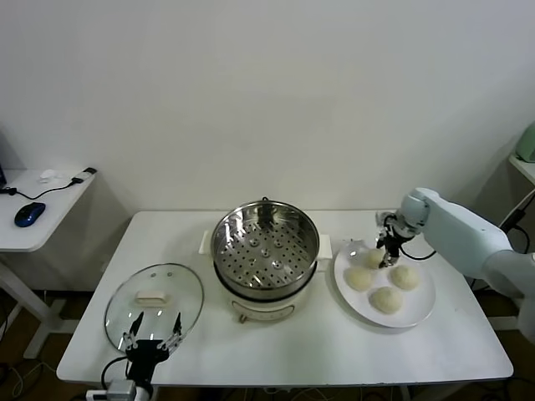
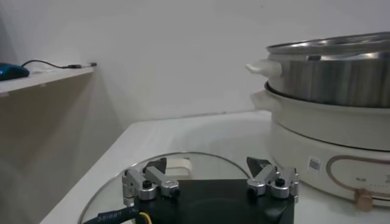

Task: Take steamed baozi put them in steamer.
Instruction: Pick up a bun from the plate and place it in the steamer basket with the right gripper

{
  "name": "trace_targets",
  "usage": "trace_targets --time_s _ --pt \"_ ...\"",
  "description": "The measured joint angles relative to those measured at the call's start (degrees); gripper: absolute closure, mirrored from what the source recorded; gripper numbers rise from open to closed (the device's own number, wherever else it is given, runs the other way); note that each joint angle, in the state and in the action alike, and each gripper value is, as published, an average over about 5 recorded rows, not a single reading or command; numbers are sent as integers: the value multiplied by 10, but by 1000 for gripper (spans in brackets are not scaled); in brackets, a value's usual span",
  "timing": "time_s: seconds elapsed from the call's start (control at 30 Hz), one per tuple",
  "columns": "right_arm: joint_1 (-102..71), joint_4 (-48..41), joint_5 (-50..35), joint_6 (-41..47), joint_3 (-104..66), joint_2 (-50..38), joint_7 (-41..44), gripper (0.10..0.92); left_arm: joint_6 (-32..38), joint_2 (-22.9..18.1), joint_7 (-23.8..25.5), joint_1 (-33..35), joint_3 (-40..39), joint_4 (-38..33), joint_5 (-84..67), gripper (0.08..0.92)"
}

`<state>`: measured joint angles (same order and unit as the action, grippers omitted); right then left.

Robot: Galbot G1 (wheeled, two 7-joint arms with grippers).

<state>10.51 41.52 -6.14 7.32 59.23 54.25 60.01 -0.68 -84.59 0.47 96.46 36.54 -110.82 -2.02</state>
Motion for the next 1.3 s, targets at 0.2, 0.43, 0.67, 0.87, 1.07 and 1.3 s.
trace_targets --time_s 0.2,0.43,0.67,0.87,1.07,1.3 --pt "113 70 -65 -11 77 -3 14 406 0 0 0 3 -3 -6 4 177" --pt "274 171 -152 -70 175 44 35 406 1 1 0 5 -7 -11 7 177" --pt "342 268 -163 -157 227 102 41 401 4 5 0 5 -6 -10 7 177" --pt "324 271 -84 -260 229 140 38 397 9 8 0 10 -4 -10 7 177" --pt "265 215 24 -352 195 178 22 397 12 8 -1 13 -5 -7 9 177" --pt "192 121 141 -432 135 226 -8 397 18 6 -3 14 -5 -1 10 177"
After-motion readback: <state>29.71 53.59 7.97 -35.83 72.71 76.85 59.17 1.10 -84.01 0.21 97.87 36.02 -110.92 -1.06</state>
